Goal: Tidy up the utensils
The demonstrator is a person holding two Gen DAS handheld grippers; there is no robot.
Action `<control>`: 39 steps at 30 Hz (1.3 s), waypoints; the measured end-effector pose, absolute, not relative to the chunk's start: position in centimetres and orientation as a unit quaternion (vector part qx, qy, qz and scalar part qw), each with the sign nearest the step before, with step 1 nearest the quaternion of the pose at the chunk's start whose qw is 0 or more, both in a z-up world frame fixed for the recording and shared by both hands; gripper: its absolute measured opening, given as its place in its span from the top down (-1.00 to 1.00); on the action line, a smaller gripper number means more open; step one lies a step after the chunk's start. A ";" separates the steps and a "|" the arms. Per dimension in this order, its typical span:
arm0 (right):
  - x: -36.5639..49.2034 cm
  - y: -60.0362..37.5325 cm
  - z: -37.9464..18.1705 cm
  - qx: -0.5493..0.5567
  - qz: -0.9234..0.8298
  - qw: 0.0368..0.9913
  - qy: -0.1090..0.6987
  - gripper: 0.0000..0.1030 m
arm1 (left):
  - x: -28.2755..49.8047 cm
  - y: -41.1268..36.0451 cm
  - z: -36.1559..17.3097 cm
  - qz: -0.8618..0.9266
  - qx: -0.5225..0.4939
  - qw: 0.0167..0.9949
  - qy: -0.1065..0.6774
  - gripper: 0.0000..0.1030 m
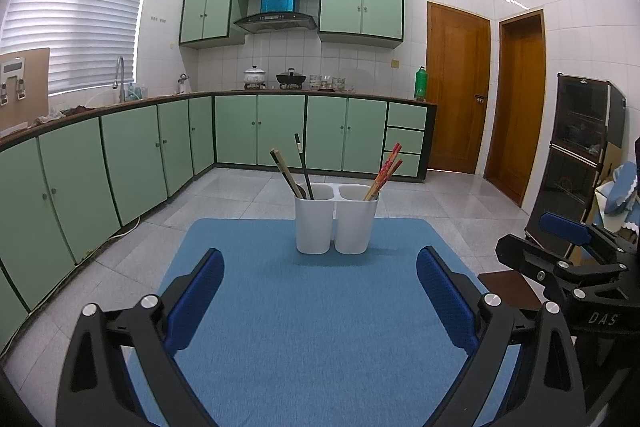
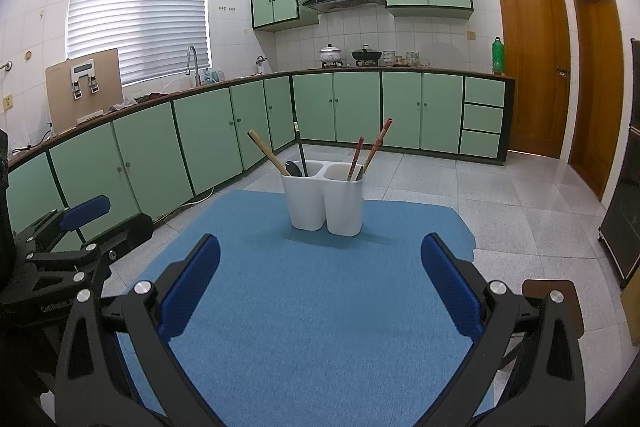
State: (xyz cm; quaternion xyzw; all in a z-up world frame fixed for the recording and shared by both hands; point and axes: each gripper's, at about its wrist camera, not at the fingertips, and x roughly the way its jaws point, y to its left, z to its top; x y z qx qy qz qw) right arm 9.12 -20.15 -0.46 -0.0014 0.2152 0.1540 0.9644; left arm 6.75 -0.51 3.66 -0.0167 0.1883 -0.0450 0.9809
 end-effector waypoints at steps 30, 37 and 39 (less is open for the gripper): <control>9.1 -19.9 -0.5 -0.001 0.153 0.964 0.217 -0.89 | 6.9 -0.4 3.7 -0.045 -0.016 0.981 0.187 -0.84; 9.1 -19.9 -0.5 -0.001 0.153 0.964 0.217 -0.89 | 6.9 -0.4 3.8 -0.045 -0.015 0.982 0.186 -0.84; 9.1 -19.9 -0.5 -0.001 0.154 0.964 0.217 -0.89 | 6.9 -0.4 3.8 -0.045 -0.015 0.981 0.186 -0.84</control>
